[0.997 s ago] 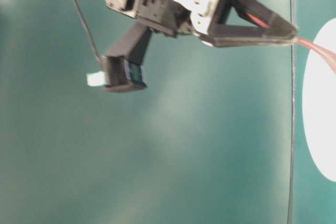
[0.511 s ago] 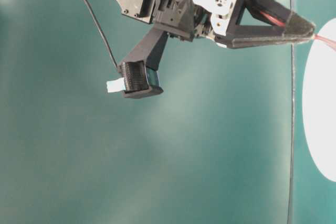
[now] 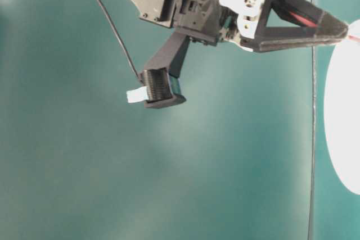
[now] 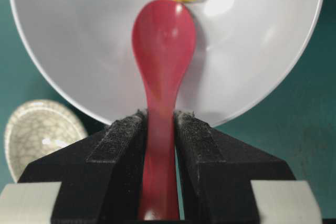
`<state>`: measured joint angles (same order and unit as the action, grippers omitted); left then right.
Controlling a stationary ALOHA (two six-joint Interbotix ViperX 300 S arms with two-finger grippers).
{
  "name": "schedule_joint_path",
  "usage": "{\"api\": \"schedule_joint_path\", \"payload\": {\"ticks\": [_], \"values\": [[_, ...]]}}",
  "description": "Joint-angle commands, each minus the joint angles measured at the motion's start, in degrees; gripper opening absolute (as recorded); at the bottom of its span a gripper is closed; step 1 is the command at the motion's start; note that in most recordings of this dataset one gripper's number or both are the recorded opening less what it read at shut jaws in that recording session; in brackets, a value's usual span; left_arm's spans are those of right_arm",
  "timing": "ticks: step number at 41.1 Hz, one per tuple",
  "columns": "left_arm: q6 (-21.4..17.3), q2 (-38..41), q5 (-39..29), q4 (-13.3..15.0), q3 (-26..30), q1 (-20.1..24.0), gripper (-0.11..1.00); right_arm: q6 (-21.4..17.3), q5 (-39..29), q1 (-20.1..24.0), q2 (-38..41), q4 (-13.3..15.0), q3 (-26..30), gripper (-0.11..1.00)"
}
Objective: Scoop the yellow hexagonal prism block from the bowl with a spoon using the right arm.
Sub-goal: 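Lower the spoon's bowl into the white bowl beside the yellow block, then push the spoon under the yellow block to scoop it up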
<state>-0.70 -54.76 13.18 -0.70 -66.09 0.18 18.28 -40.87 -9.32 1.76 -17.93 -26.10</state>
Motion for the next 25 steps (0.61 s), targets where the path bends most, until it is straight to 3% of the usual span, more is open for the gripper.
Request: {"api": "schedule_joint_path", "payload": {"ticks": [1,25], "values": [[0.00,0.35,0.18,-0.09,1.32,0.00,0.06,0.09,0.79,-0.35,-0.53,0.35,1.58,0.25],[0.00,0.35,-0.09,-0.18,1.32,0.00,0.06,0.62,7.47,-0.44,1.14,0.44,2.29,0.25]]}}
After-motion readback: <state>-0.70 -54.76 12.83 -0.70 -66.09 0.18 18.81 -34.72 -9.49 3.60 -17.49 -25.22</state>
